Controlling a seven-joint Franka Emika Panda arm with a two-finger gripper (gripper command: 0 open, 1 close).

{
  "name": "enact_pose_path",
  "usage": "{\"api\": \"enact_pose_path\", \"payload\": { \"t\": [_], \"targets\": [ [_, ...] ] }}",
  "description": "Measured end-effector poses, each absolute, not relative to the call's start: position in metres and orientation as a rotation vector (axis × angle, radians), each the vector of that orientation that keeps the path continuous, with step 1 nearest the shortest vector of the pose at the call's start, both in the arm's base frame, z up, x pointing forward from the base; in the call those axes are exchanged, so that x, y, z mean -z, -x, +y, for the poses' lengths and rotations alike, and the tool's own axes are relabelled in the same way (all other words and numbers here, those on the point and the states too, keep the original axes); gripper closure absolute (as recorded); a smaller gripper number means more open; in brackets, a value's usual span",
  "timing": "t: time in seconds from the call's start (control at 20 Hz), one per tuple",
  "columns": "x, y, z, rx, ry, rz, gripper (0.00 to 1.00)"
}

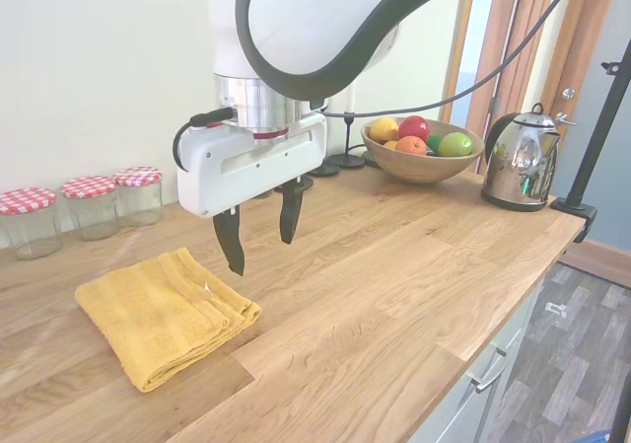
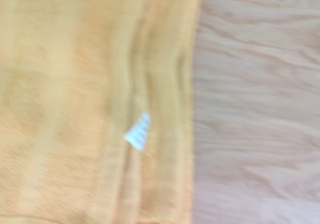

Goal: Wipe the counter

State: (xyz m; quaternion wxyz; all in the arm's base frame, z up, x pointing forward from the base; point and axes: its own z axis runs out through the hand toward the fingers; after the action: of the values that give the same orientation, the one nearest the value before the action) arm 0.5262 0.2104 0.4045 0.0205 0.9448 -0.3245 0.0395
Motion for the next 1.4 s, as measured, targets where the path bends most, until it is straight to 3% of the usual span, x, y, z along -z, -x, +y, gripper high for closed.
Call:
{"api": "enact_pose_path", "payload": {
  "t": [1.15,1.2,1.4],
  "targets": [
    [-0.342,-0.555,0.225,-0.025,-2.9,-0.965,0.0],
    [-0.341,-0.557,0.224,-0.023,-2.9,-0.966,1.0],
    [-0.337,-0.561,0.224,-0.013,-2.906,-0.964,1.0]
  ]
}}
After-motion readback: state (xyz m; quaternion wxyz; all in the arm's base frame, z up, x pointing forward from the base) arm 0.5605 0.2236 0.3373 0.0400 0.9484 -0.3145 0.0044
